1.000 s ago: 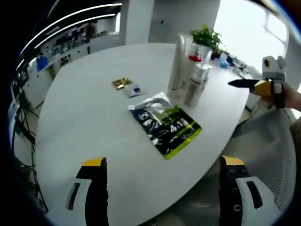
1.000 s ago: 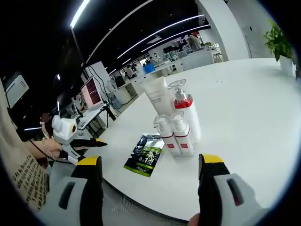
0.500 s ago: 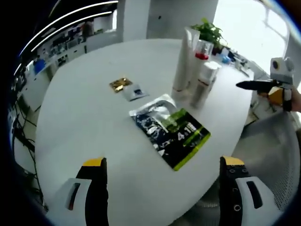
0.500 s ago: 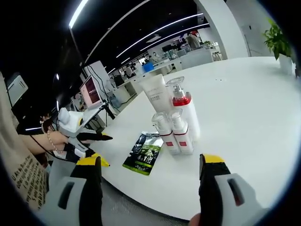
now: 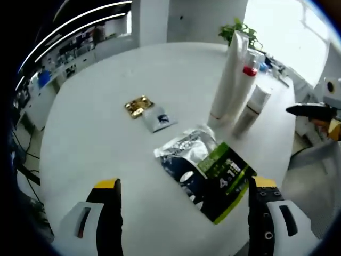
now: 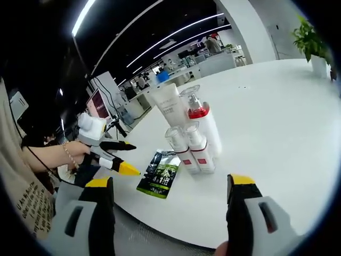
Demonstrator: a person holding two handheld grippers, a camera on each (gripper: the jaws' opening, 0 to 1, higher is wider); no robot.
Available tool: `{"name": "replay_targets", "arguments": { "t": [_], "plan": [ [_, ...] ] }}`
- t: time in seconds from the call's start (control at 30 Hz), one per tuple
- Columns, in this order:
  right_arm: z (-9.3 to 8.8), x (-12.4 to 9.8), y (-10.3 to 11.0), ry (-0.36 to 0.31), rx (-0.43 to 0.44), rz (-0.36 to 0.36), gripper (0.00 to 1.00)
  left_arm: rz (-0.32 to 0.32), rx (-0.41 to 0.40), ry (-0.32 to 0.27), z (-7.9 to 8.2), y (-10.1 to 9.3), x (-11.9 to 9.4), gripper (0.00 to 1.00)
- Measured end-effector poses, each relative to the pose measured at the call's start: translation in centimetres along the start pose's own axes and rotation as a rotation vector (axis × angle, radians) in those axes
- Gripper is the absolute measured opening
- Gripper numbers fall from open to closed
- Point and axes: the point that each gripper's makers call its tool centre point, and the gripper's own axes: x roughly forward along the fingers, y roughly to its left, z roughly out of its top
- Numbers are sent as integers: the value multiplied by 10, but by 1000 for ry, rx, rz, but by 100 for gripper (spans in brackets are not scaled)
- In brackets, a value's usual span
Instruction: Arrange the skincare products in the storage area until every visible bottle or jar stands upright without overlapping.
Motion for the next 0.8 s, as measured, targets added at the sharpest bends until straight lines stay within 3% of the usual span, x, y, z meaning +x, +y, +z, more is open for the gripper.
{"name": "replay_targets", "arguments": {
  "t": [0.37,0.8],
  "plan": [
    [-1,0,-4,4,-2,-24,88,34,-9,33,18,5,22,97],
    [-1,0,-10,0,-3,-56,88,106,-73,11,46,25,52,92]
  ]
}}
